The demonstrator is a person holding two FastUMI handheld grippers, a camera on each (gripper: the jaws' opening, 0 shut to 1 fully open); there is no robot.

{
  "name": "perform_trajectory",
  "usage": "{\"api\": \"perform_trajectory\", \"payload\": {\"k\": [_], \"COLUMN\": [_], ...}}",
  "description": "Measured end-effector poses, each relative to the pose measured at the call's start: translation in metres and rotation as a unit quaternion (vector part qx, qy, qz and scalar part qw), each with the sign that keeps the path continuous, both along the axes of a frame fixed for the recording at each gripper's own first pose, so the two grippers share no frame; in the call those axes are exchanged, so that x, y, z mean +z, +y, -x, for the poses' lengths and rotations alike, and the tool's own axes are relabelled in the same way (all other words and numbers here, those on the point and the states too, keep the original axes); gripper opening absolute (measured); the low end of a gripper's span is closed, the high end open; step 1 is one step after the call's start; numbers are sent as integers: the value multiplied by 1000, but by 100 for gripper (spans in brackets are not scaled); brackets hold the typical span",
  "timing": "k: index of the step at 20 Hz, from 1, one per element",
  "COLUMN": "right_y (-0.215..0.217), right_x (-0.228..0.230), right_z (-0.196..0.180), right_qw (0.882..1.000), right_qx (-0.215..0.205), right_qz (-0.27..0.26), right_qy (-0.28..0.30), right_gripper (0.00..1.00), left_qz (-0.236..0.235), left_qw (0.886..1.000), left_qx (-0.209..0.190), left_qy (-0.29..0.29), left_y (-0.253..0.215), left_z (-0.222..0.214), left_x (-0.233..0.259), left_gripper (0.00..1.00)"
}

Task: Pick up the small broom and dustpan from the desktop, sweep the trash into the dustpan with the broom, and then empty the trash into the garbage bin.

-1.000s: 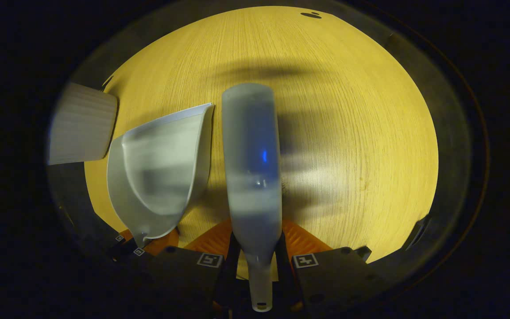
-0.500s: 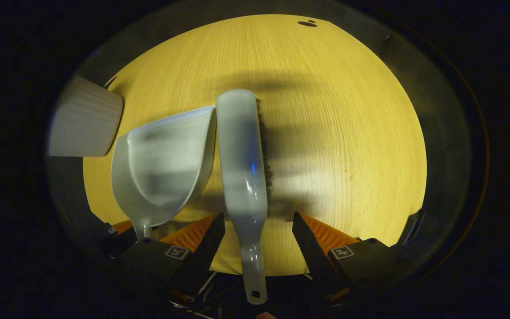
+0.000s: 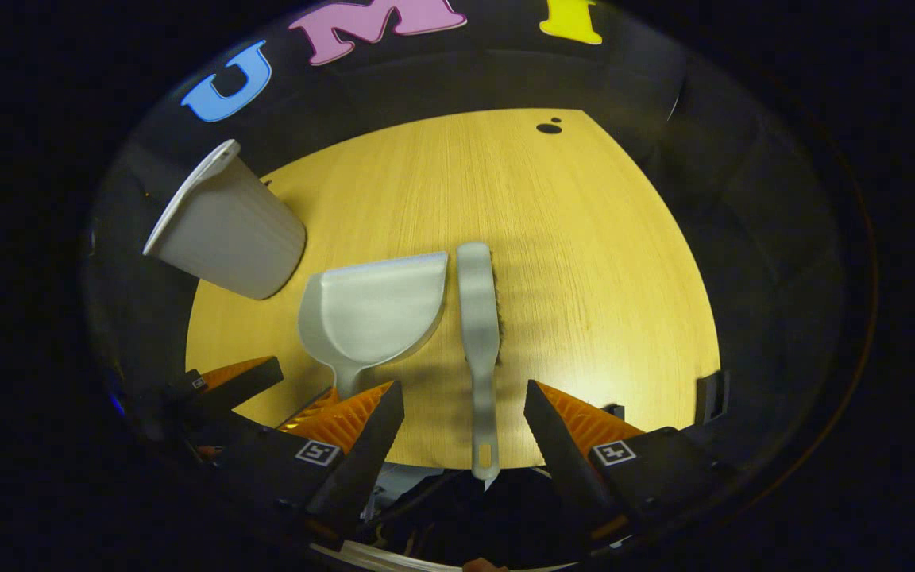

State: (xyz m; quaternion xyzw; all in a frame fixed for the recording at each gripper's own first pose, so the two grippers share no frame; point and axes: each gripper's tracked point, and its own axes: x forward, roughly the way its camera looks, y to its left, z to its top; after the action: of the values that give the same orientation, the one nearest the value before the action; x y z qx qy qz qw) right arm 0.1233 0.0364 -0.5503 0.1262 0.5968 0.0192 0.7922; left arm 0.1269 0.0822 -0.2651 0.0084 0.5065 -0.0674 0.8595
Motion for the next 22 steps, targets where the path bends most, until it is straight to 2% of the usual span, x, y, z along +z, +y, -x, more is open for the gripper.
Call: {"api": "perform_trajectory", "payload": {"k": [3, 5, 6, 7, 8, 11, 13, 14, 16, 17, 18, 20, 21, 22], "right_y": [-3, -4, -5, -8, -13, -20, -27, -31, -40, -43, -44, -51, -56, -62], "right_x": [45, 84, 106, 128, 151, 232, 284, 299, 324, 330, 328, 345, 355, 362], "right_z": [2, -6, -13, -22, -30, -53, -52, -47, -36, -27, -20, -10, -4, 5], "right_qw": [997, 991, 984, 976, 965, 921, 888, 877, 857, 849, 843, 835, 830, 827], "right_qx": [-6, -5, -1, 6, 13, 25, 39, 45, 50, 45, 37, 16, 5, -1], "right_qz": [7, 7, 5, 8, 14, 12, 14, 19, 22, 15, 6, -19, -26, -25], "right_qy": [-73, -137, -176, -219, -260, -389, -458, -478, -513, -526, -537, -550, -557, -561], "right_gripper": [99, 99, 92, 99, 99, 98, 98, 98, 98, 98, 98, 97, 97, 97], "left_qz": [-1, -7, -10, -12, -13, -27, -59, -69, -75, -79, -91, -112, -107, -94], "left_qw": [997, 991, 987, 982, 976, 941, 905, 890, 874, 870, 864, 856, 851, 849], "left_qx": [0, 12, 22, 33, 44, 90, 133, 148, 156, 154, 150, 145, 141, 132], "left_qy": [-77, -134, -159, -186, -212, -324, -399, -425, -453, -462, -471, -484, -495, -503], "left_y": [6, 11, 13, 12, 12, 16, 14, 8, -15, -17, -24, -47, -62, -72], "left_z": [6, 5, 6, 6, 11, 53, 86, 104, 140, 160, 176, 184, 178, 182], "left_x": [48, 85, 105, 118, 139, 215, 237, 245, 253, 256, 253, 255, 259, 262], "left_gripper": [86, 86, 85, 86, 85, 85, 85, 84, 82, 84, 82, 82, 84, 82]}}
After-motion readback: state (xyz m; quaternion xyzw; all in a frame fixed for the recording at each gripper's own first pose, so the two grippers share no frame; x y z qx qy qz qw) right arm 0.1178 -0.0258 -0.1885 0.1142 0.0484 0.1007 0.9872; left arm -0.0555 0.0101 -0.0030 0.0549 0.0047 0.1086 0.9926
